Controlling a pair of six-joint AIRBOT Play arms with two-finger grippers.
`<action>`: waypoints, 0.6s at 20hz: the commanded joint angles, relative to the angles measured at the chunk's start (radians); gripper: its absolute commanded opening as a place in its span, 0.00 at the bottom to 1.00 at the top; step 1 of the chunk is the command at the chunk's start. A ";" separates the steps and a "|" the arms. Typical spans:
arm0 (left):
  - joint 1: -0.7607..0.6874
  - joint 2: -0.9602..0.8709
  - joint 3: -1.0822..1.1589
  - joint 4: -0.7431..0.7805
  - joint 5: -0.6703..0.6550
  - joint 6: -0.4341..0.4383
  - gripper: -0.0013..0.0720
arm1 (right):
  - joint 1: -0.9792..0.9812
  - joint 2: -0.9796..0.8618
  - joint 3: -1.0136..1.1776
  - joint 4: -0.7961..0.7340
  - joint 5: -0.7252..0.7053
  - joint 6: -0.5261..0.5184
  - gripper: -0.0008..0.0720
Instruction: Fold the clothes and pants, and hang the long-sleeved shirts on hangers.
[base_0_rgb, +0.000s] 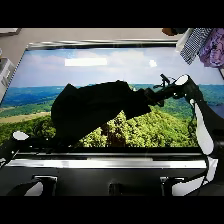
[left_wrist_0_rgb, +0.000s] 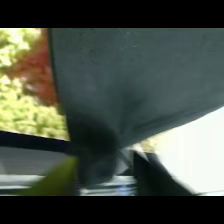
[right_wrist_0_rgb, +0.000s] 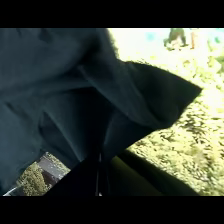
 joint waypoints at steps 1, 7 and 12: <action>-0.024 -0.004 0.005 -0.023 0.026 -0.003 0.04 | 0.001 0.034 0.000 -0.002 0.000 0.004 0.05; -0.024 0.055 0.269 -0.022 -0.059 0.028 0.04 | 0.001 0.215 0.013 -0.014 -0.093 -0.041 0.05; -0.007 0.165 0.793 0.113 -0.204 0.030 0.04 | 0.001 0.563 0.071 -0.078 -0.233 -0.086 0.05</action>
